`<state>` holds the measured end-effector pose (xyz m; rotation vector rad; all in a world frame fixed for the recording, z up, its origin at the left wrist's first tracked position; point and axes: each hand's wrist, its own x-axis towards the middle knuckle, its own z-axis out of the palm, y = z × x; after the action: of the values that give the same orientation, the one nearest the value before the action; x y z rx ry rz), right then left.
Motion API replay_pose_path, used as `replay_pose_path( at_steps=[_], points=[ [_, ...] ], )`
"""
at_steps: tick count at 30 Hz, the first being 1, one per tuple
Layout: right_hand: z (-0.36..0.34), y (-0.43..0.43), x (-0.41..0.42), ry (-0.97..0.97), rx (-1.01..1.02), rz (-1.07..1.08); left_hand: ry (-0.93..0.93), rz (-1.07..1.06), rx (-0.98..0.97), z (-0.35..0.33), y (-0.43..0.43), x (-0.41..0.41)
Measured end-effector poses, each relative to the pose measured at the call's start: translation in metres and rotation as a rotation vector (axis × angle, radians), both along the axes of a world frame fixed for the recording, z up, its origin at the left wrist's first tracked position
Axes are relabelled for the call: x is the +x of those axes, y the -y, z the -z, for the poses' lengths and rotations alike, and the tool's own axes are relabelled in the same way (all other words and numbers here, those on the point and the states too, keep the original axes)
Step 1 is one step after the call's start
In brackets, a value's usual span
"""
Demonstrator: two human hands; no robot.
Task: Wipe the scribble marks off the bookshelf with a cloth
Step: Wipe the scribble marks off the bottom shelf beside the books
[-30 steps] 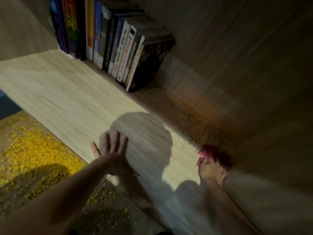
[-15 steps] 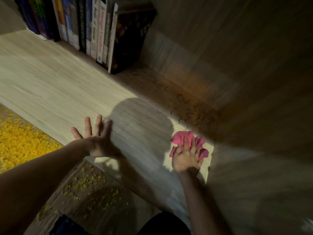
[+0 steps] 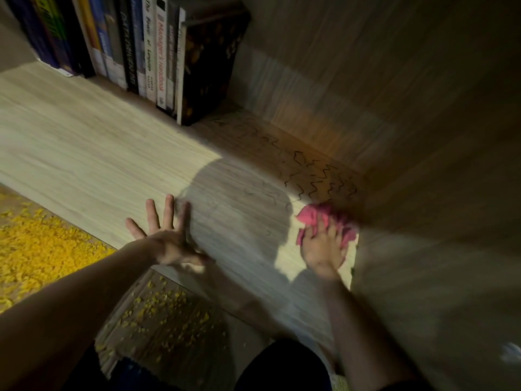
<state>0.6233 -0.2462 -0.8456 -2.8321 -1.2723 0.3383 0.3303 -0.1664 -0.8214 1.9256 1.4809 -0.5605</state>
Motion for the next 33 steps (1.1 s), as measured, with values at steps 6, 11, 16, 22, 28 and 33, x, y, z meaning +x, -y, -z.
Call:
replay_pose_path(
  at_steps=[6,11,16,22,28,33],
  points=[
    [-0.002,0.055,-0.016,-0.073,-0.086,-0.138,0.007,-0.008,0.008,0.000,0.001,-0.001],
    [-0.007,0.057,-0.024,-0.153,-0.129,-0.063,0.006,-0.025,0.026,-0.001,0.004,0.003],
    [-0.024,0.056,-0.027,-0.277,-0.211,-0.039,-0.006,-0.016,0.014,-0.005,0.004,0.003],
    [-0.024,0.059,-0.023,-0.402,-0.084,0.011,-0.026,-0.010,0.029,-0.003,0.004,0.001],
    [-0.010,0.024,-0.133,-0.327,-0.042,-0.325,-0.011,0.018,0.011,-0.001,-0.001,-0.001],
    [-0.015,0.044,-0.067,-0.265,-0.095,-0.630,0.002,0.043,0.000,-0.008,-0.004,0.000]
  ],
)
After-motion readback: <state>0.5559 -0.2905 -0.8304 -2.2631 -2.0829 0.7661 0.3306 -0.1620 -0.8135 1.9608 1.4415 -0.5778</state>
